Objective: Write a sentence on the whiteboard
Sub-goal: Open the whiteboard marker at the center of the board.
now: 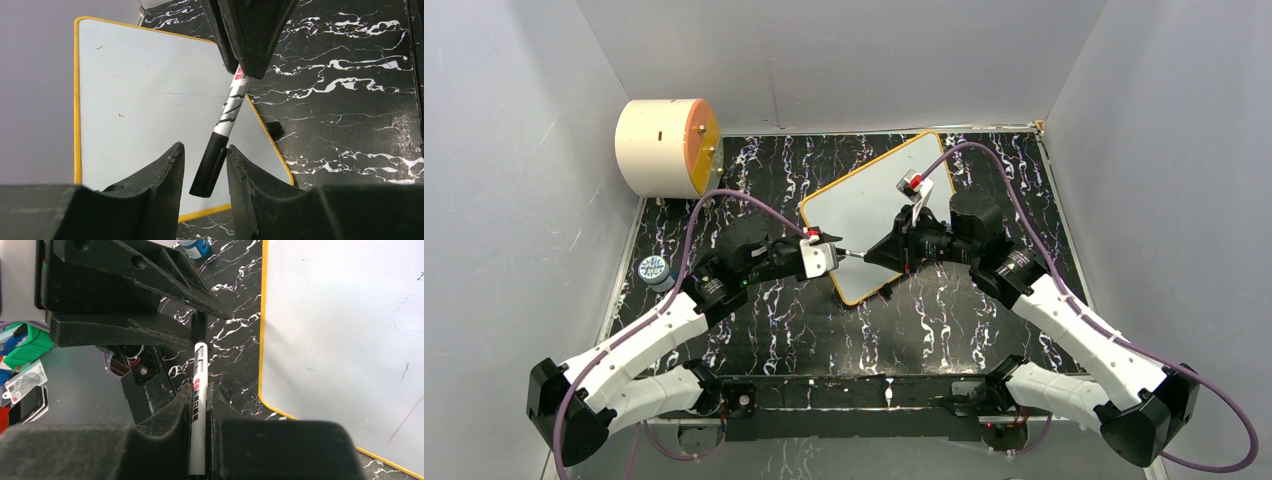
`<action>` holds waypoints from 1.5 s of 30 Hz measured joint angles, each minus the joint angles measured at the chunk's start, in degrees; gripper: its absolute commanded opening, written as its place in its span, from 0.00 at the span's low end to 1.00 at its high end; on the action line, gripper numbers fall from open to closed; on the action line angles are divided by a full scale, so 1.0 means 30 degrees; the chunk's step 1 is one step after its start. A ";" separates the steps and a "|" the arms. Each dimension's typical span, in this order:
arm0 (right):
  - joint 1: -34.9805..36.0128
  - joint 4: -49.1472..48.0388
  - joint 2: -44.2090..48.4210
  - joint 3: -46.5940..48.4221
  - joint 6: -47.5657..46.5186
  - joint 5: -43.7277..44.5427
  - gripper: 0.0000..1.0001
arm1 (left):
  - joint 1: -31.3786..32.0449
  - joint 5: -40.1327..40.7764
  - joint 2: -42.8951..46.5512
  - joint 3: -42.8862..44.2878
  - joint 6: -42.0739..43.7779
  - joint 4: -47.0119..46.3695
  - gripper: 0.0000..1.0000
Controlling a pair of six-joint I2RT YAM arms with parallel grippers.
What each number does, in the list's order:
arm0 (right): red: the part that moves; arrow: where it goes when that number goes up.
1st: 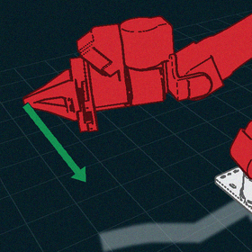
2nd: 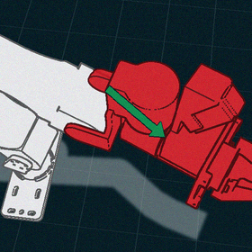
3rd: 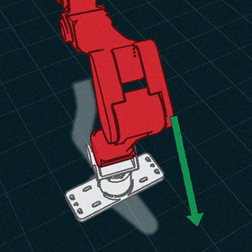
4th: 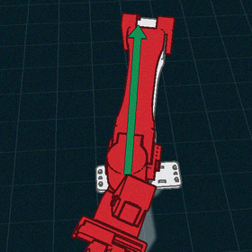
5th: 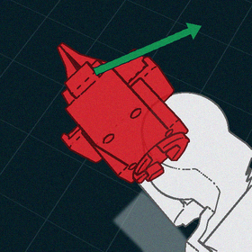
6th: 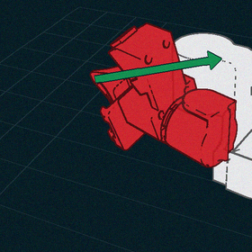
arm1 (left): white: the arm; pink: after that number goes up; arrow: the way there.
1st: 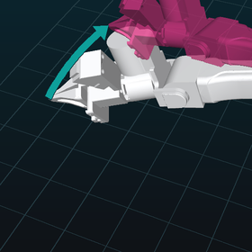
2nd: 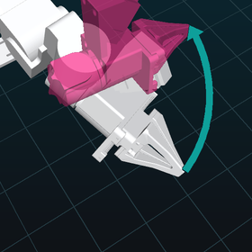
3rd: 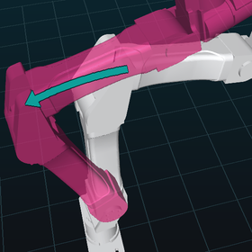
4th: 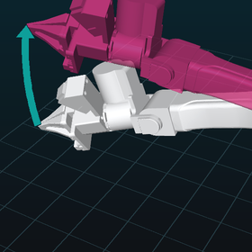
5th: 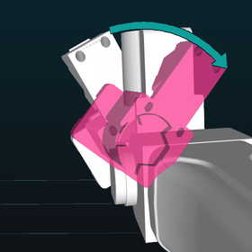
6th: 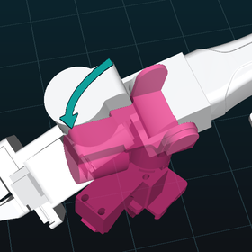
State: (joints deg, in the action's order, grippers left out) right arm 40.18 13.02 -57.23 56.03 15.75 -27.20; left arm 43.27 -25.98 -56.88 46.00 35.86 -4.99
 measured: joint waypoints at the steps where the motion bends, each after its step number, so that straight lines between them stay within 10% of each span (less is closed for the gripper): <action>1: 0.0000 -0.0022 -0.0051 0.0000 0.0102 -0.0022 0.00 | 0.0000 0.0000 -0.0015 -0.0073 0.0058 -0.0073 0.35; 6: 0.0000 -0.0321 -0.0160 0.0000 0.0444 -0.0124 0.00 | 0.0007 0.0015 -0.0124 -0.0204 0.0291 -0.0189 0.32; 13: -0.0066 -0.0539 -0.0284 0.0000 0.0860 -0.0219 0.02 | 0.0015 0.0036 -0.0226 -0.0342 0.0758 -0.0313 0.00; 26: -0.0189 -0.0714 -0.0889 0.0095 0.1304 -0.0444 0.34 | 0.0124 0.0036 -0.0168 -0.0816 0.1056 0.0036 0.00; 45: -0.0146 -0.0306 -0.1865 0.0532 0.1275 -0.1224 0.31 | 0.0117 0.0240 -0.0153 -0.0357 0.1588 0.1093 0.00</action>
State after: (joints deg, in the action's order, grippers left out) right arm 39.75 12.10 -62.83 57.63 19.57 -30.87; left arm 43.62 -25.26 -57.34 44.93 40.62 -1.72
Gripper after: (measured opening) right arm 0.324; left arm 0.124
